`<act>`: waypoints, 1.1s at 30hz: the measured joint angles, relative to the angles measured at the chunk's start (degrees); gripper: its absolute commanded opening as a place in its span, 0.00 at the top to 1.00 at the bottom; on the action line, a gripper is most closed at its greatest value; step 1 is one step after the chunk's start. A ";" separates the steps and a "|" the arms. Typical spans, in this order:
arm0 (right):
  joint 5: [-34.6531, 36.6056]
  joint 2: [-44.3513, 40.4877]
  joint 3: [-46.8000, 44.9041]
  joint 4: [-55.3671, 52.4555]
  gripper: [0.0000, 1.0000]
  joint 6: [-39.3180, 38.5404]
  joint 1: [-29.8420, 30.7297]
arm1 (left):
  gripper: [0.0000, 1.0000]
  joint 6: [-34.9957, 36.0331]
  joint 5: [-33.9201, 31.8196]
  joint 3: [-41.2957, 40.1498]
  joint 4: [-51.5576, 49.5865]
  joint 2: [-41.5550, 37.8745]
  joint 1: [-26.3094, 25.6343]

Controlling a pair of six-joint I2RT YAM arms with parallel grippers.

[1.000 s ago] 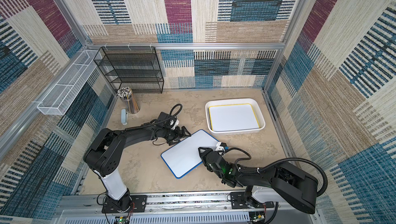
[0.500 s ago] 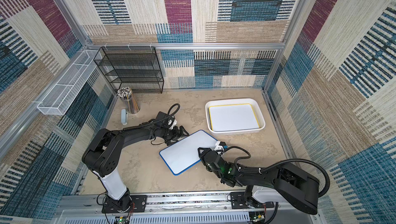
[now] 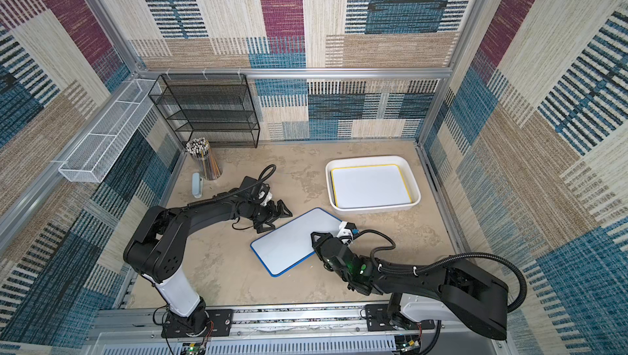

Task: Put the whiteboard into the storage box
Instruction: Pick up the whiteboard at the center of the board.

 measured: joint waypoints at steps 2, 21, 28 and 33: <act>0.22 -0.02 0.46 -0.76 0.79 -0.26 0.15 | 0.03 -0.22 0.17 0.00 -0.20 -0.02 0.35; 0.85 -2.36 -0.68 -2.29 0.67 2.05 1.14 | 0.03 -1.73 0.20 -0.50 -0.02 -0.24 0.79; 1.92 -4.11 -1.05 -3.87 0.79 2.47 1.55 | 0.03 -1.90 0.17 -0.66 0.02 -0.24 0.79; 2.08 -4.39 -1.05 -5.27 0.84 2.58 1.81 | 0.03 -1.90 0.17 -0.66 0.02 -0.24 0.79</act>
